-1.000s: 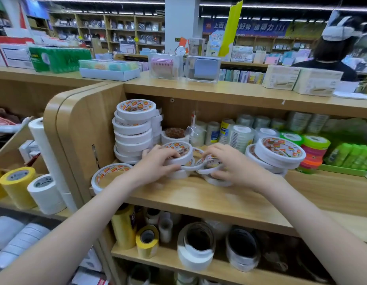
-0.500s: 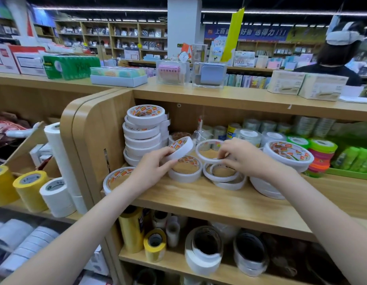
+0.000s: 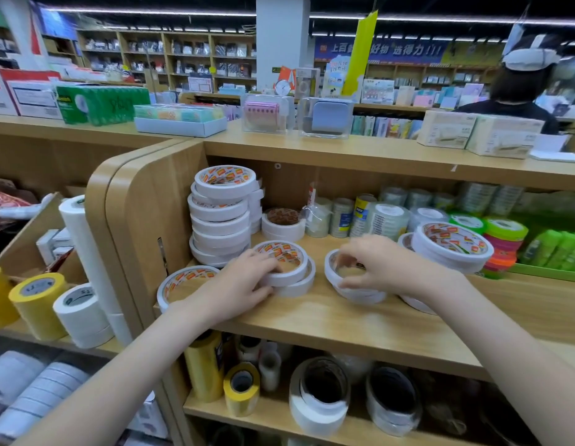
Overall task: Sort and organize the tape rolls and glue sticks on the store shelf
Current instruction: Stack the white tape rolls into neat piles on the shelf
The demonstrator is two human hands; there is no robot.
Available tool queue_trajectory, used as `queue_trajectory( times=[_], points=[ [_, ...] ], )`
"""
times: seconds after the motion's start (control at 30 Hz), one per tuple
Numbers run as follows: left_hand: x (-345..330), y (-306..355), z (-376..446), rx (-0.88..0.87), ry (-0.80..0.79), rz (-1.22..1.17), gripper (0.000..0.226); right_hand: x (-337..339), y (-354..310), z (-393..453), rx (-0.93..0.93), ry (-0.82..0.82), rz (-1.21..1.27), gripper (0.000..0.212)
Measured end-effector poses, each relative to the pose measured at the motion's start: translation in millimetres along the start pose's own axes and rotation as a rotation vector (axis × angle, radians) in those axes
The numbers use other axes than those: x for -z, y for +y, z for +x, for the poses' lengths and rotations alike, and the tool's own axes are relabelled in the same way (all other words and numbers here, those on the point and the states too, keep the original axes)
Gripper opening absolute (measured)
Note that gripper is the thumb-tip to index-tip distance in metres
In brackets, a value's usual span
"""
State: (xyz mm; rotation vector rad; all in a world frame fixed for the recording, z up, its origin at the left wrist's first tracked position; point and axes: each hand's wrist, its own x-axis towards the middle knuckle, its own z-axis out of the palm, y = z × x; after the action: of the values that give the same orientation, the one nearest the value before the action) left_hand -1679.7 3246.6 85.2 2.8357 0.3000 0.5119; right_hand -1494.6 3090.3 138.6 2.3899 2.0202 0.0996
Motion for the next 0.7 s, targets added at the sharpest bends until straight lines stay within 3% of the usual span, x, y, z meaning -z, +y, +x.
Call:
queue_trajectory(
  times=[0.07, 0.13, 0.2, 0.3, 0.47, 0.7],
  points=[
    [2.2, -4.7, -6.4, -0.03, 0.087, -0.023, 0.03, 2.5, -8.3, 13.2, 0.102, 0.057, 0.117, 0.039],
    [6.6, -10.7, -14.2, -0.04, 0.154, -0.024, 0.031, -2.0, -20.9, 27.4, 0.203, -0.006, 0.15, 0.043],
    [11.6, -15.8, -19.3, -0.037, 0.229, 0.01, 0.028, -11.5, -27.8, 37.4, 0.228, -0.069, 0.101, 0.033],
    [16.8, -24.0, -25.5, 0.029, 0.435, 0.09, 0.025, -17.8, -26.5, 46.7, 0.236, -0.035, 0.073, 0.015],
    [20.2, -29.7, -26.6, 0.188, 0.662, 0.157, 0.03, -9.8, -8.4, 52.1, 0.216, 0.011, 0.127, 0.011],
    [25.1, -32.2, -19.6, 0.213, 0.702, 0.27, 0.046, 8.1, 0.6, 80.2, 0.098, 0.361, 0.257, 0.012]
  ],
)
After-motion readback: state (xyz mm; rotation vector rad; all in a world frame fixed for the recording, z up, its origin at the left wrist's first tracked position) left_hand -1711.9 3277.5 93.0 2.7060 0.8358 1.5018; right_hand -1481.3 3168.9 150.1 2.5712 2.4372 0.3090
